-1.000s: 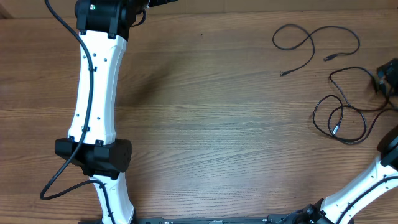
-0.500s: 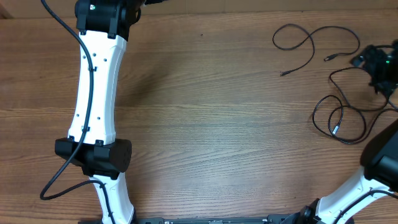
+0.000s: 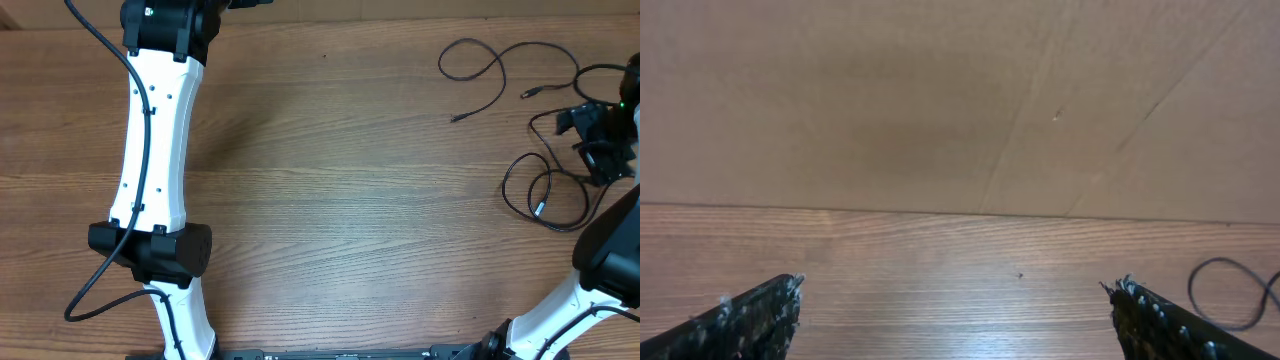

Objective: Untangle cables

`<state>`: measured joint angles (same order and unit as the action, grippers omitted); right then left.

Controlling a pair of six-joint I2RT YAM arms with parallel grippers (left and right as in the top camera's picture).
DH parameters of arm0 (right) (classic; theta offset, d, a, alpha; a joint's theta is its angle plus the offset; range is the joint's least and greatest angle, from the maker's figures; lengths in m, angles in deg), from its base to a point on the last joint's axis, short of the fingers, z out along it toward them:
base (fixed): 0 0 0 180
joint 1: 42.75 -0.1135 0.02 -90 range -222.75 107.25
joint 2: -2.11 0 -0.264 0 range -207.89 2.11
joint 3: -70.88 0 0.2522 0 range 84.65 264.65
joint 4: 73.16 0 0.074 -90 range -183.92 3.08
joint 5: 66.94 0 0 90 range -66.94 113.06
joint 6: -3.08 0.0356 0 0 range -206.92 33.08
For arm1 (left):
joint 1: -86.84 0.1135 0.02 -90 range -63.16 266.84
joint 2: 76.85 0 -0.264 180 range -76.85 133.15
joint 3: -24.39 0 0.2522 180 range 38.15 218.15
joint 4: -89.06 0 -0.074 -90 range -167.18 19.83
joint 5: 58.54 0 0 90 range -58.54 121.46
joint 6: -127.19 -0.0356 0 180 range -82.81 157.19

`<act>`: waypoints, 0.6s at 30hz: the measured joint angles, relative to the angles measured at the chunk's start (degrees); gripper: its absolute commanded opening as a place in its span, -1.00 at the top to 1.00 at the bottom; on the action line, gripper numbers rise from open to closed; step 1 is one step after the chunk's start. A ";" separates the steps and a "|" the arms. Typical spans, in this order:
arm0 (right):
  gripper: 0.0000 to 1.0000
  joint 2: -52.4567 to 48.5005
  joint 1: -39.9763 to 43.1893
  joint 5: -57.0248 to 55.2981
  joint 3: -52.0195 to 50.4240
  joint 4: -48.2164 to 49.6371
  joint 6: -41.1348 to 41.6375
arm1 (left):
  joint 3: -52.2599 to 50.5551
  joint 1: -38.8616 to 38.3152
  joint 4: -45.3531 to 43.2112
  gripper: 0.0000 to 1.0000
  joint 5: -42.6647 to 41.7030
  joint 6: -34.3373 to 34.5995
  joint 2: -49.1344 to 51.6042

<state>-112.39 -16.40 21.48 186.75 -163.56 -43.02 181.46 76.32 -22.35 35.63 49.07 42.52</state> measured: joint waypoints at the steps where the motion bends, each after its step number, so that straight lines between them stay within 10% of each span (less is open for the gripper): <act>1: -1.00 0.02 0.22 -0.35 0.00 0.98 2.62 | 0.00 0.00 0.00 -0.99 0.02 -0.13 0.00; 18: -1.00 -0.50 1.38 -2.25 -3.17 9.97 23.39 | 0.00 0.00 0.52 -0.99 0.24 -3.37 0.00</act>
<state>-112.89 -15.02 19.23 183.58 -153.59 -19.63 181.46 76.32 -21.82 35.87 45.70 42.52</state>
